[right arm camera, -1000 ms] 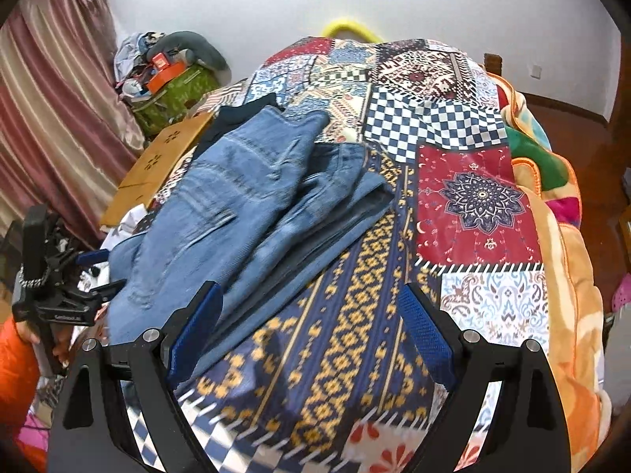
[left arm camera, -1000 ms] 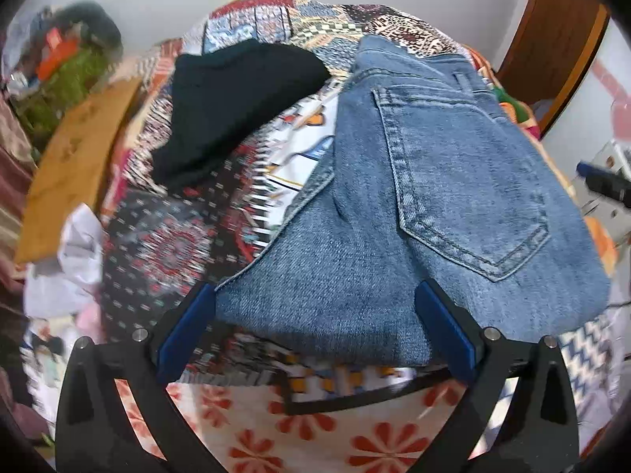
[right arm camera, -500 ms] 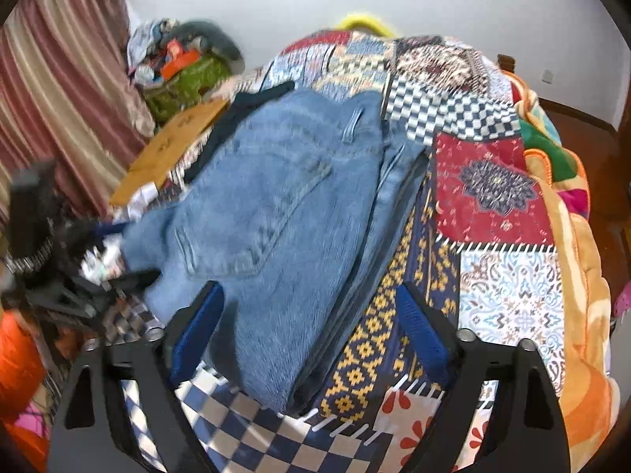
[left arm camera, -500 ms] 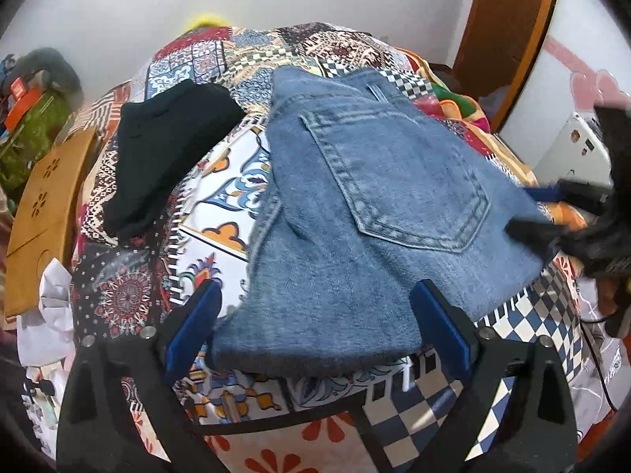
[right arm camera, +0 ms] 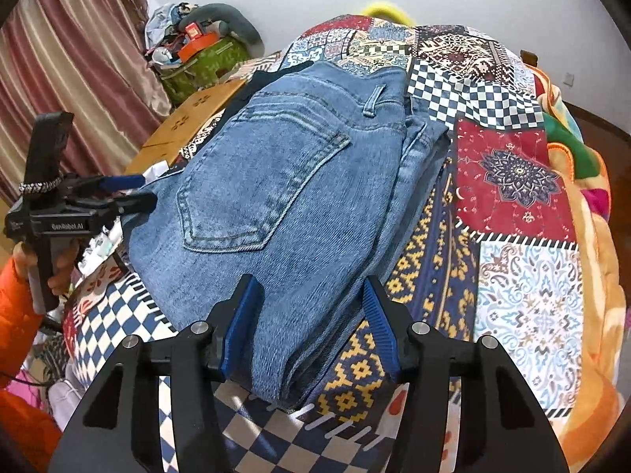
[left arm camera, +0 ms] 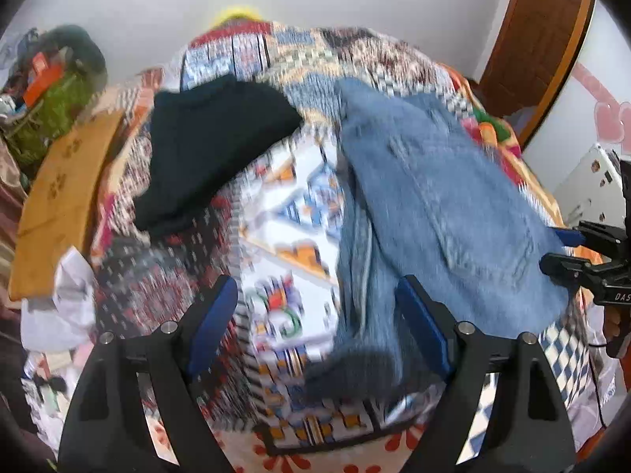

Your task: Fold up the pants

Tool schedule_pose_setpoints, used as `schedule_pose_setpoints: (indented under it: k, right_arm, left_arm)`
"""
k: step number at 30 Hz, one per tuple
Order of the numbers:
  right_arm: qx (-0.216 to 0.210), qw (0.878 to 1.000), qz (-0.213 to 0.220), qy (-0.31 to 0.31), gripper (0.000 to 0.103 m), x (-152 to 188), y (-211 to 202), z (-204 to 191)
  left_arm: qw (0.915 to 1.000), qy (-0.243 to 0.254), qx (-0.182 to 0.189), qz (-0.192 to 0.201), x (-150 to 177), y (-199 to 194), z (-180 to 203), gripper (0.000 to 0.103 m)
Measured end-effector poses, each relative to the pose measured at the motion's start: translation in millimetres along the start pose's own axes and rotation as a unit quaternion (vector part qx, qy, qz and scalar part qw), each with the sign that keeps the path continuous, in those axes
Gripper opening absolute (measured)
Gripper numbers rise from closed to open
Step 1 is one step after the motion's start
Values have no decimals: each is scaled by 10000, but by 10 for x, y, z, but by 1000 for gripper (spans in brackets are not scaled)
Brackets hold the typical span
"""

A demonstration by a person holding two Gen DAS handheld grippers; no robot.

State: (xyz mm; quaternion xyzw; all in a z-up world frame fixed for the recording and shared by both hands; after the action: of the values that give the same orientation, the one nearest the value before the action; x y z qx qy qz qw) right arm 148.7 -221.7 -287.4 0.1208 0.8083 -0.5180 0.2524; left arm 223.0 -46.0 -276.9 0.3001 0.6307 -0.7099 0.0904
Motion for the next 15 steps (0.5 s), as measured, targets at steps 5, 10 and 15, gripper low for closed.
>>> schedule_pose_setpoints:
  k: [5, 10, 15]
  right_arm:
    - [222, 9992, 324, 69, 51, -371, -118, 188]
    - [358, 9968, 702, 157, 51, -878, -62, 427]
    - [315, 9972, 664, 110, 51, -1214, 250, 557]
  left_arm:
    - [9993, 139, -124, 317, -582, 36, -69, 84]
    - [9994, 224, -80, 263, -1100, 350, -30, 85]
    - [9992, 374, 92, 106, -1398, 747, 110, 85]
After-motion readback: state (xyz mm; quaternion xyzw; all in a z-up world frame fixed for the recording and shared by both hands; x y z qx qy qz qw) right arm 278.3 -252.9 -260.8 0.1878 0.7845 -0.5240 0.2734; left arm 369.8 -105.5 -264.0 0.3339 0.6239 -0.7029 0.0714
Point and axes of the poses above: each gripper's, at about its wrist camera, not at the fingertips, and y roughly the way its jaws point, z to its right, x to its underside, the point moved 10 cm from there along y, roughly the way its jaws point, and after that the axes turned 3 degrees about y, right-handed, at the moved point
